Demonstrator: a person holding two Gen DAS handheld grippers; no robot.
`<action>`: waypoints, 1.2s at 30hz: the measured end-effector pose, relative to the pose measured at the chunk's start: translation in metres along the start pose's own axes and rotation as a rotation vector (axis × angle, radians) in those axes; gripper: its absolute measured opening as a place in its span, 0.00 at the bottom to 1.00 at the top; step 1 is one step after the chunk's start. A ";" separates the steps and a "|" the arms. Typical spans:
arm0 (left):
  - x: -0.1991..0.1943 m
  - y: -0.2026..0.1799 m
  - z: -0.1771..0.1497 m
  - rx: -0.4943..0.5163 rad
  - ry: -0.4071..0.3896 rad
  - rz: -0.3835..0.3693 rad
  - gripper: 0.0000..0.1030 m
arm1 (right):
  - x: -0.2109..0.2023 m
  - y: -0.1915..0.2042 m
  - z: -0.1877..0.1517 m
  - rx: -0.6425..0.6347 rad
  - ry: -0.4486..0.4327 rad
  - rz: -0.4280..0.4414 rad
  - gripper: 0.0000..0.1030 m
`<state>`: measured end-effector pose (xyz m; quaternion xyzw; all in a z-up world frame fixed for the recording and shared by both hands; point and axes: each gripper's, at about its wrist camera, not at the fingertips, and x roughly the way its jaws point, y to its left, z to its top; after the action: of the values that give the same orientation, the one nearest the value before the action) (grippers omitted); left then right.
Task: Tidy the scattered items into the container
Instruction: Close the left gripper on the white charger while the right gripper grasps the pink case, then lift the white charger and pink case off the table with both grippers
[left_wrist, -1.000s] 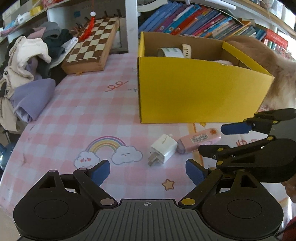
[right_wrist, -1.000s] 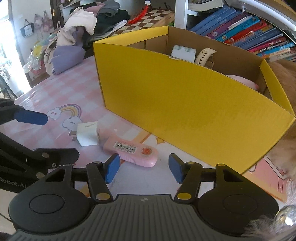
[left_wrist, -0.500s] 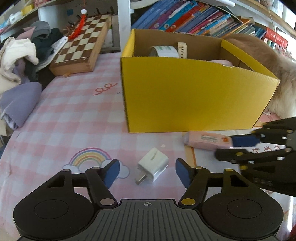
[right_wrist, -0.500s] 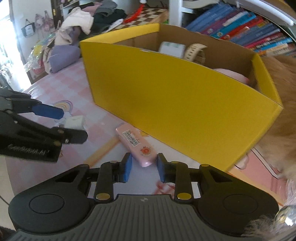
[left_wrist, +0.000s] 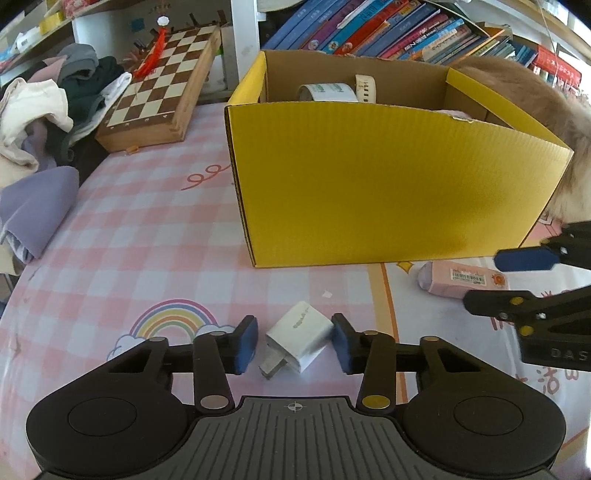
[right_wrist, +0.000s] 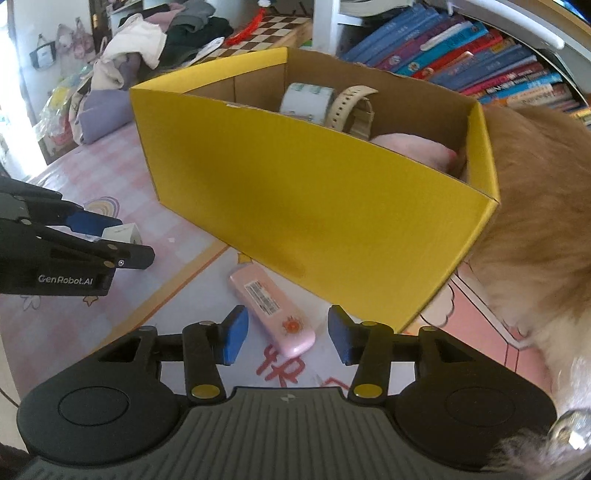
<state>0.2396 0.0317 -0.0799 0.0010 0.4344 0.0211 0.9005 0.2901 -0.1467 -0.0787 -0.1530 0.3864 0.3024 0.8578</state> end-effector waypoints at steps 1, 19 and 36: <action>0.000 0.000 0.000 0.000 0.003 -0.002 0.34 | 0.002 0.001 0.001 -0.008 0.003 0.003 0.43; -0.020 -0.001 -0.005 -0.005 -0.029 -0.023 0.34 | -0.016 0.004 -0.004 0.007 0.004 0.050 0.23; -0.052 -0.017 -0.015 0.046 -0.099 -0.114 0.34 | -0.052 0.017 -0.035 0.050 0.003 -0.045 0.23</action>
<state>0.1960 0.0124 -0.0488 -0.0019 0.3890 -0.0404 0.9204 0.2324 -0.1720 -0.0630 -0.1406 0.3918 0.2732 0.8672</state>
